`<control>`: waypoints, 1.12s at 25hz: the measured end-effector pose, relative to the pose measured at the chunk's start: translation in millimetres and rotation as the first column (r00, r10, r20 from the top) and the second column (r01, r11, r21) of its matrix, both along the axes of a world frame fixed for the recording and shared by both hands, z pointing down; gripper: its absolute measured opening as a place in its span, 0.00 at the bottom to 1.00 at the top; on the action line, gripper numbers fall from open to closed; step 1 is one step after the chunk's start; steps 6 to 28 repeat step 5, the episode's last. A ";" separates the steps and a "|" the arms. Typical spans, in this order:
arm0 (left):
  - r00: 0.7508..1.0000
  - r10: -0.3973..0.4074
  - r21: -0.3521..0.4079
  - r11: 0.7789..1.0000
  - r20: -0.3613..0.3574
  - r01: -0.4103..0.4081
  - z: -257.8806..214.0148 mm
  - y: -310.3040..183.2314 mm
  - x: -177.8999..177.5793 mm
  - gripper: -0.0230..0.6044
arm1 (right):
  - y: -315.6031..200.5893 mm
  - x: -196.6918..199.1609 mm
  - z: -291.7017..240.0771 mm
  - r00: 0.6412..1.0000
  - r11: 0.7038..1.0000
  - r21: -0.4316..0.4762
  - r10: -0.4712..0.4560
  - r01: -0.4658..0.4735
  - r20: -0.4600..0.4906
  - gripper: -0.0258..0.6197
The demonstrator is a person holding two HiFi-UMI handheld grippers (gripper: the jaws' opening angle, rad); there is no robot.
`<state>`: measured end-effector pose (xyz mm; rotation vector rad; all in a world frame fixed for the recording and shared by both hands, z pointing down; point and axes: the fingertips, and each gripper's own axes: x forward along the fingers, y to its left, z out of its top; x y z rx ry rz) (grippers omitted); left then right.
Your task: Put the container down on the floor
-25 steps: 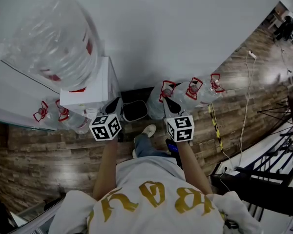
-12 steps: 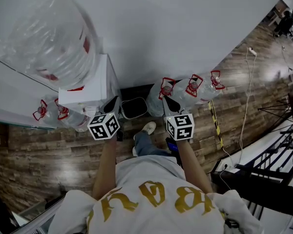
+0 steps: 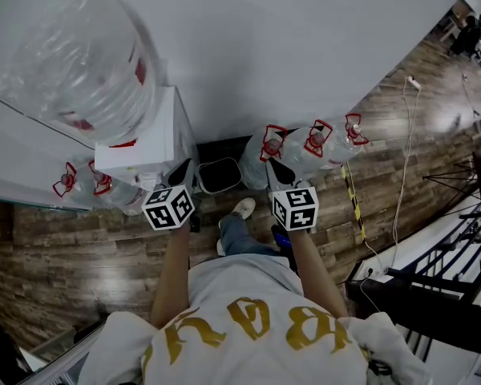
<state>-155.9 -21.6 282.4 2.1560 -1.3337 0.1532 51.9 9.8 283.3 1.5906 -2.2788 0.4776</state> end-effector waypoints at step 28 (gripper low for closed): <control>1.000 0.009 0.000 1.000 -0.006 -0.009 -0.3 -1.2 -0.2 0.04 | 0.1 -1.2 2.4 1.000 1.000 -0.006 -0.001 0.001 0.000 0.08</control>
